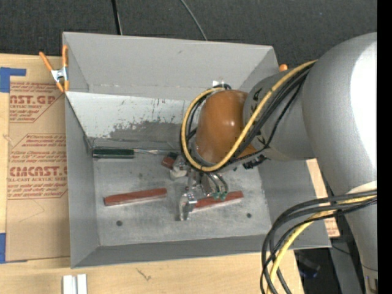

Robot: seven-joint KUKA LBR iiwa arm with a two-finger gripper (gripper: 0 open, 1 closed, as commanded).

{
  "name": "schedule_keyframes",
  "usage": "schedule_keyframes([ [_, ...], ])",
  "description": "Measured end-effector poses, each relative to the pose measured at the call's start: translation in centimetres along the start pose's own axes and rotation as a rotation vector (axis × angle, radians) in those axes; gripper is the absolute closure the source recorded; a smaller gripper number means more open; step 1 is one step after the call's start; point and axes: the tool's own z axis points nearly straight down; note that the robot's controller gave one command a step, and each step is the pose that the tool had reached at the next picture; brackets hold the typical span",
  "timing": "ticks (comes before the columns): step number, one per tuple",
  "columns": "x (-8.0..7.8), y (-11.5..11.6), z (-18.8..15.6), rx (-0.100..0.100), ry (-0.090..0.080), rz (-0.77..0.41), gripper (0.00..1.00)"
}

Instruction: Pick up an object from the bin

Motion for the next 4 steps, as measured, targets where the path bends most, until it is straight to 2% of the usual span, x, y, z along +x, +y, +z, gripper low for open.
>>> schedule_keyframes([
  [1, -0.31, -0.02, -0.31, 0.0, -0.008, 0.001, 1.0],
  [2, 0.03, 0.0, 0.0, 0.0, 0.003, 0.0, 0.0],
  [3, -0.3, -0.02, -0.3, 0.0, -0.007, 0.001, 1.0],
  [4, 0.04, 0.0, 0.01, 0.0, 0.004, 0.0, 0.0],
])
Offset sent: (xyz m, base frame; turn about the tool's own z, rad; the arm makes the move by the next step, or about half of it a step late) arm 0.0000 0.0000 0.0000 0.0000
